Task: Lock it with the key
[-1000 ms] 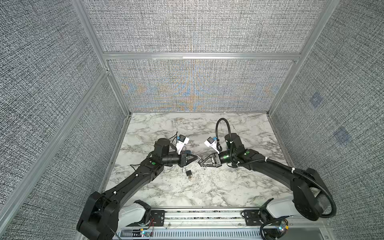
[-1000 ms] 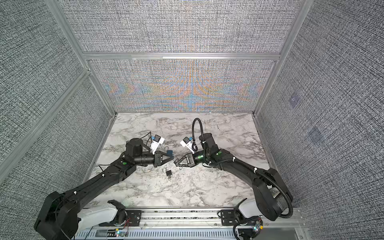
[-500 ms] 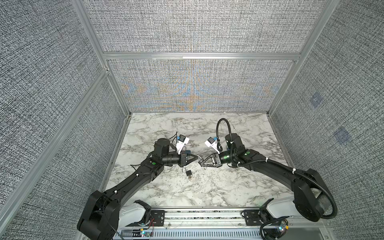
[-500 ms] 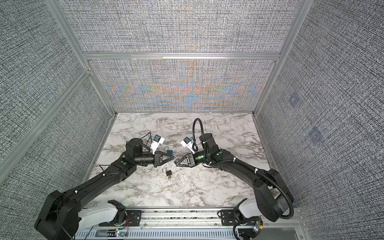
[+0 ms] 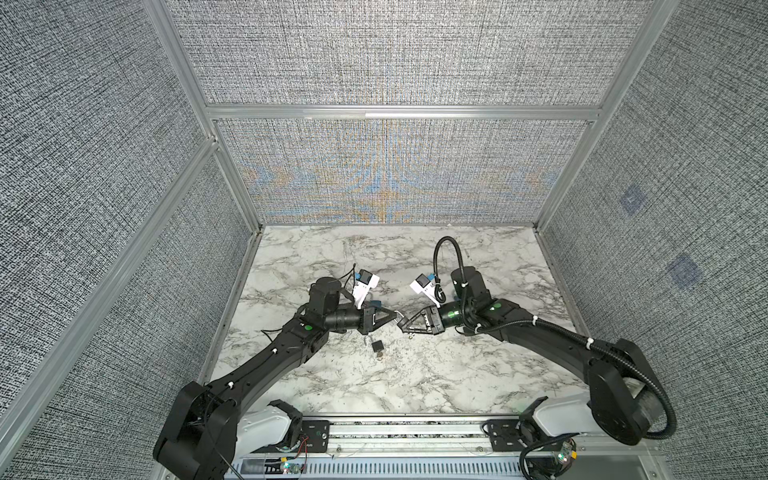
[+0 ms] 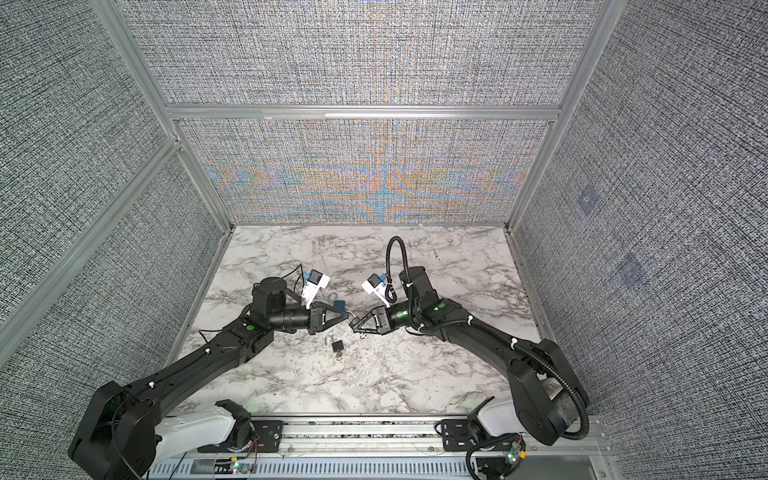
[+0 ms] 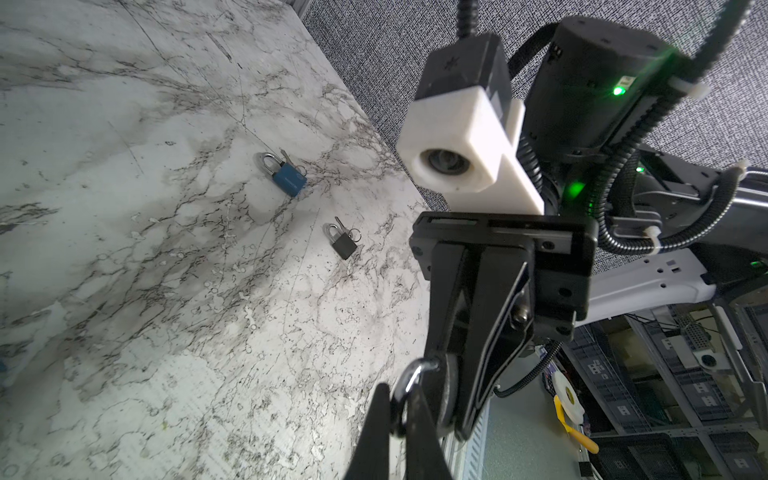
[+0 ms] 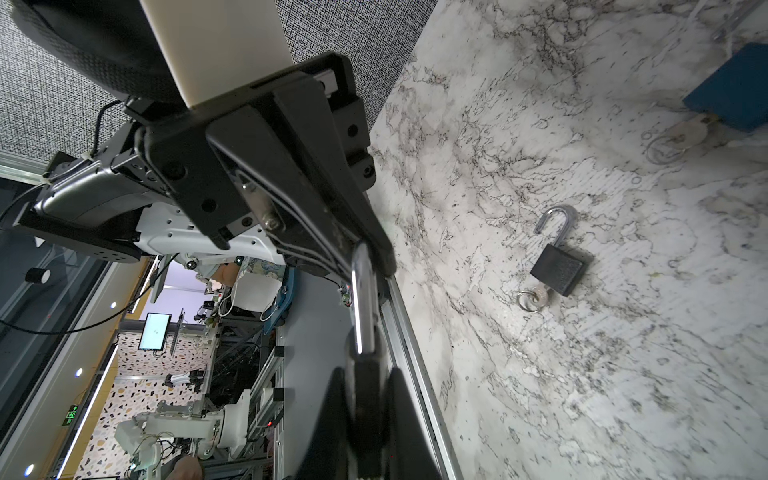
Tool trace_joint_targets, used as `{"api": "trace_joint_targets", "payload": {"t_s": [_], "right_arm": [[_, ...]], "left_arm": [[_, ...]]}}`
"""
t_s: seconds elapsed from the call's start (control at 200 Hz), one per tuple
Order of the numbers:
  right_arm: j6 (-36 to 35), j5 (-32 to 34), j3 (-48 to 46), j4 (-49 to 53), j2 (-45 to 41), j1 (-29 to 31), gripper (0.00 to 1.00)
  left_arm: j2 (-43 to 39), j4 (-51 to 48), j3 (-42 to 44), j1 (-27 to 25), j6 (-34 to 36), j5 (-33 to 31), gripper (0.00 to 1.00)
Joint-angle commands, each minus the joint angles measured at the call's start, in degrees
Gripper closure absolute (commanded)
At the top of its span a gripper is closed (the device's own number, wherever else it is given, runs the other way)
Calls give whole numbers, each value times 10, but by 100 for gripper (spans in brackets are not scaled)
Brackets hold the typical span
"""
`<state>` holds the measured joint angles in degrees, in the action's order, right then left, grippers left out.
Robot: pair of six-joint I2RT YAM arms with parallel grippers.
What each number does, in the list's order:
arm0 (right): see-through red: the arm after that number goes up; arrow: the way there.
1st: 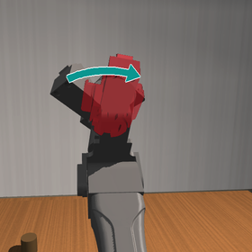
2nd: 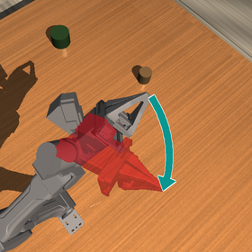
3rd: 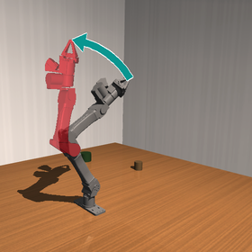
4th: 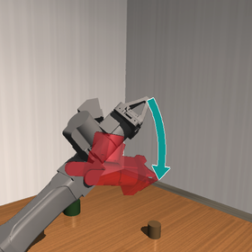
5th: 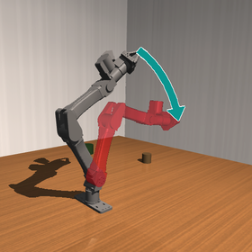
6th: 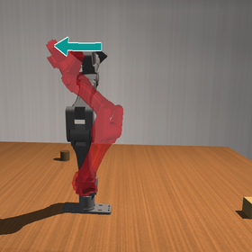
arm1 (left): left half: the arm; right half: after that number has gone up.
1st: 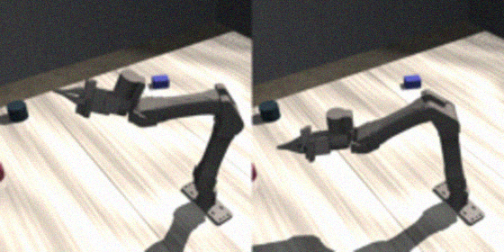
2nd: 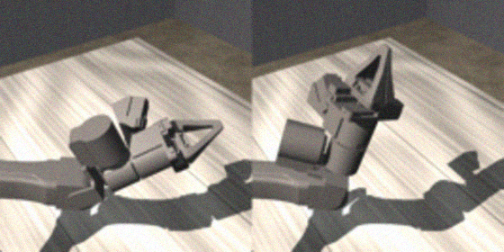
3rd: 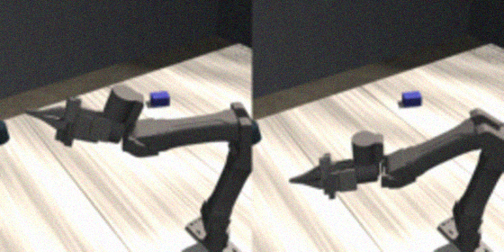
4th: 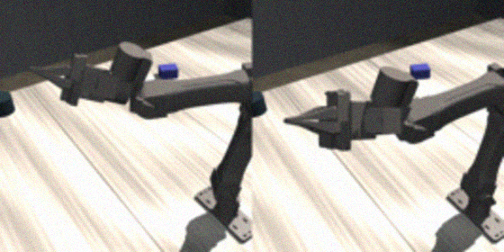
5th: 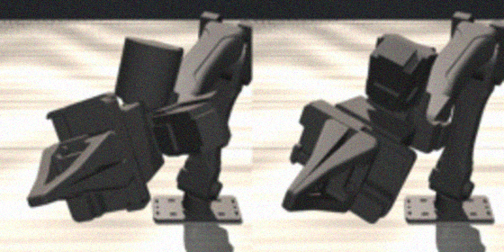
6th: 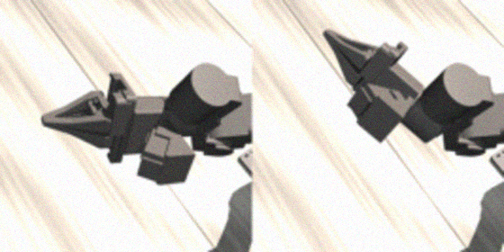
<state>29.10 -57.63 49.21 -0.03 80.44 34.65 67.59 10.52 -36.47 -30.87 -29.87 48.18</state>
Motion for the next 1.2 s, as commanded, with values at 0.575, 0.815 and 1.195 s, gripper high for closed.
{"api": "trace_joint_targets", "payload": {"t_s": [0.575,0.815,1.195], "right_arm": [[51,25,2,-142,-4,-8,100],[81,14,-2,-190,9,-8,100],[74,43,3,-180,13,-10,100]], "left_arm": [[12,24,24,-30,-20,11,100],[10,35,29,-34,-26,16,100],[10,46,33,-39,-34,25,100]]}}
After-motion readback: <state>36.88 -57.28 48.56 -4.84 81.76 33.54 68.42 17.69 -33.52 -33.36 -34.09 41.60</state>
